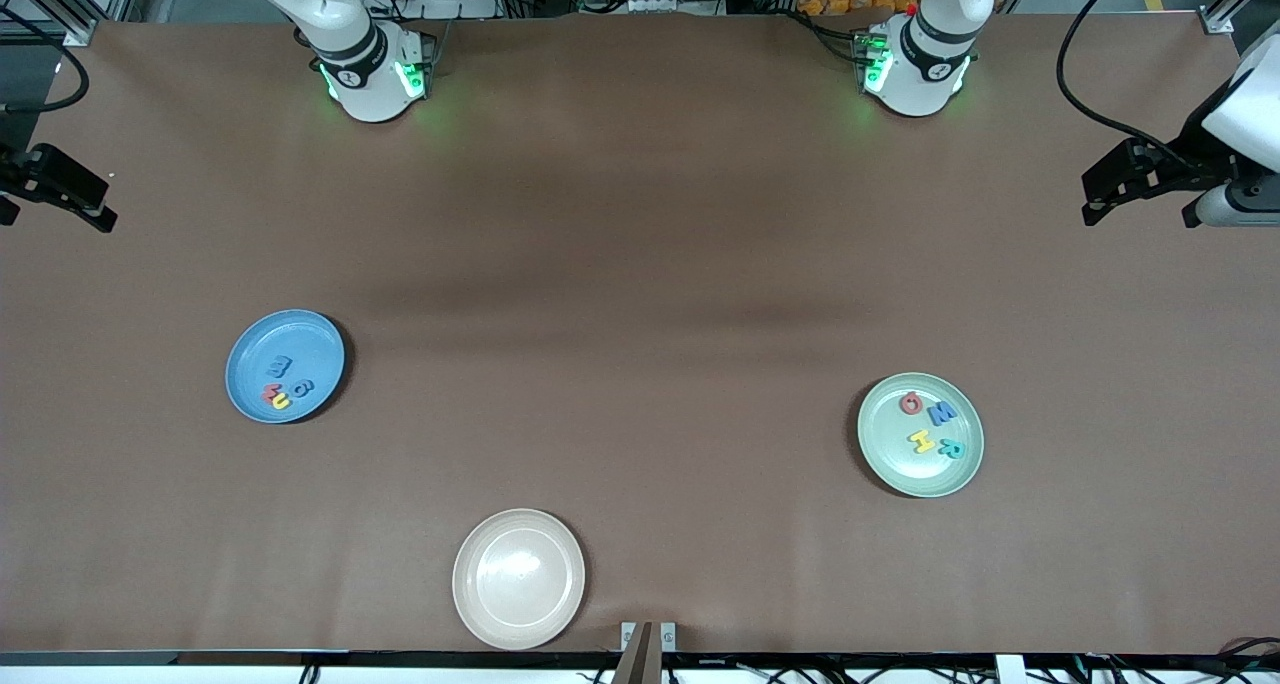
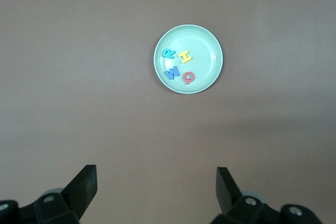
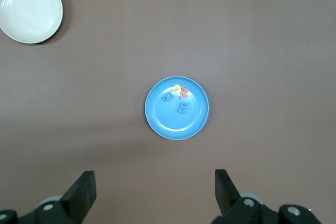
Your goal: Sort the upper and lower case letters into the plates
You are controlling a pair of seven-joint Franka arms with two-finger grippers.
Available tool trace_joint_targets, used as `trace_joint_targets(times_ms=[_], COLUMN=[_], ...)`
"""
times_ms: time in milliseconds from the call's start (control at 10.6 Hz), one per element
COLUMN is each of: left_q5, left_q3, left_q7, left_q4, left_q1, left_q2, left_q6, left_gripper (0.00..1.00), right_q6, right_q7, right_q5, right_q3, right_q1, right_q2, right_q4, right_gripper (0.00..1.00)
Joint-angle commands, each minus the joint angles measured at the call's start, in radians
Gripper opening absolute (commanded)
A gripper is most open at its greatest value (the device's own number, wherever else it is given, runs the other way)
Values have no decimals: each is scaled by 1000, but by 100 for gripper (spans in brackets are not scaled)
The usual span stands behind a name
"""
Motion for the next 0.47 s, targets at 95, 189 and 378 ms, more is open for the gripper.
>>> trace_joint_targets(times_ms=[95,189,378], left_q5=[-57,-55,-47], left_q3=[10,12,12], left_q7=[2,-14,-39], left_q4=[-6,-3,2], left_q1=[-1,-1,-1], left_q2=[-16,-15,-13], left_q6=[-10,-10,-10], left_gripper=[100,100,100], right_q6=[-11,-11,-11], right_q7=[-3,-3,-3], right_q5=[-1,-1,-1], right_q3=[9,9,9], right_q1=[-9,-9,-9], right_q2=[6,6,6], right_q4=[17,17,17], right_gripper=[100,100,100])
